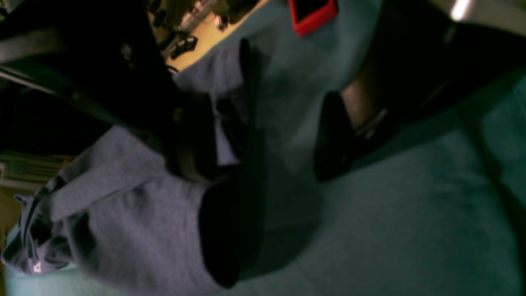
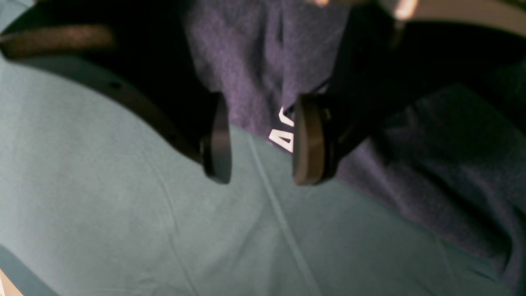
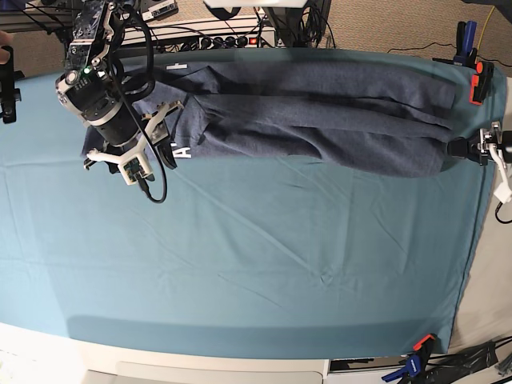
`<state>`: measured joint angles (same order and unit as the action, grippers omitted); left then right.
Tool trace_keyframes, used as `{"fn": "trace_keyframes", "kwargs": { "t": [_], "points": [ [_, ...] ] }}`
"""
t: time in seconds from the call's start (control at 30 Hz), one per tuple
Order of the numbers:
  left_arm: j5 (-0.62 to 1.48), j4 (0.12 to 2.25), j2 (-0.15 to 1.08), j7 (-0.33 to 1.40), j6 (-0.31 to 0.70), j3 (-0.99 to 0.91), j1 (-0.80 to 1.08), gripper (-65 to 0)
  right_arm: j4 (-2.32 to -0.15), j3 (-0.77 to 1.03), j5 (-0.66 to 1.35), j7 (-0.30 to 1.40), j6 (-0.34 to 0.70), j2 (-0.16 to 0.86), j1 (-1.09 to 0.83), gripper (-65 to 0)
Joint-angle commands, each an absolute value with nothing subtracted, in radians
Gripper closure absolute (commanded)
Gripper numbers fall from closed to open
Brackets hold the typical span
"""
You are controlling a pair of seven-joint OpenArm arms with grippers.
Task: Fold the T-shirt properly
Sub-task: 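Move the left gripper to the shirt's other end and pinch it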
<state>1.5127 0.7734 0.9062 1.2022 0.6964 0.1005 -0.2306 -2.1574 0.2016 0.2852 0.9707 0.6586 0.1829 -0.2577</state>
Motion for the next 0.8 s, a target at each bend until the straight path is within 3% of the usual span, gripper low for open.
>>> {"fn": "trace_keyframes", "kwargs": {
  "t": [0.0,0.27,0.77],
  "points": [
    [1.484,0.777,0.944,1.208,0.673,0.095,-0.241,-40.6,-2.173,0.205,0.299,0.939,0.65,0.193,-0.249,-26.0],
    [1.484,0.784,0.967,1.215,0.625,0.095,-0.18,-40.6,-2.173,0.205,0.298,0.937,0.638,0.191,-0.249,-26.0],
    [1.484,0.976,0.931,1.214,0.625,0.095,-0.033,-40.6,-2.173,0.205,0.298,0.935,0.638,0.191,-0.249,-26.0]
  ]
}}
